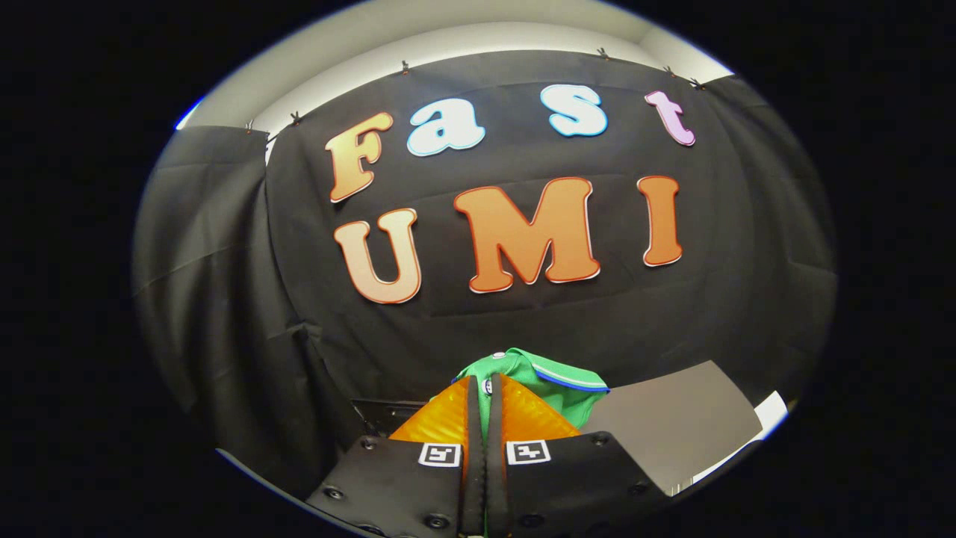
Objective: Put the clothes into the washing machine and then close the washing machine lid.
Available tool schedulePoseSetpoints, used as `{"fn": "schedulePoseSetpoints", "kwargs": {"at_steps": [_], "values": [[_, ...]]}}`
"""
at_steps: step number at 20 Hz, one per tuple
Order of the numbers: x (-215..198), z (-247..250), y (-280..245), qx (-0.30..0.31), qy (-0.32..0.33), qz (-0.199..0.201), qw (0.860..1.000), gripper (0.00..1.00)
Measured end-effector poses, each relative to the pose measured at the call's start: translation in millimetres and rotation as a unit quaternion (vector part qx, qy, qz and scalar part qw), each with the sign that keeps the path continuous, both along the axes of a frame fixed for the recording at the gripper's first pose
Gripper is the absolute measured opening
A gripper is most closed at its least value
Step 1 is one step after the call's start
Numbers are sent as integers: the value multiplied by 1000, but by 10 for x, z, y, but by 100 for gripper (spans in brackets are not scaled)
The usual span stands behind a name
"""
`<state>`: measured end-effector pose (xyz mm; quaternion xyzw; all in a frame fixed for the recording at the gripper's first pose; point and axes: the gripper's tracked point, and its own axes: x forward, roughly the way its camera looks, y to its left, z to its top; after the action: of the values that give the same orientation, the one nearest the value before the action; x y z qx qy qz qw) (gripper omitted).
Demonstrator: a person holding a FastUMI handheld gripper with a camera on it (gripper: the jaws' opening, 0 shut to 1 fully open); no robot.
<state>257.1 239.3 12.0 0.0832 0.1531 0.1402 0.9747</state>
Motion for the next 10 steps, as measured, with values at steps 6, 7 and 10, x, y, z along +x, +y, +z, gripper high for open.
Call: {"fn": "schedulePoseSetpoints", "kwargs": {"at_steps": [6, 7, 10], "values": [[-30, -376, 702, 23, 31, 45, 998, 9], [-35, -480, 811, 28, 40, 52, 997, 9], [-1, -809, 1166, 38, 66, 70, 995, 9]]}}
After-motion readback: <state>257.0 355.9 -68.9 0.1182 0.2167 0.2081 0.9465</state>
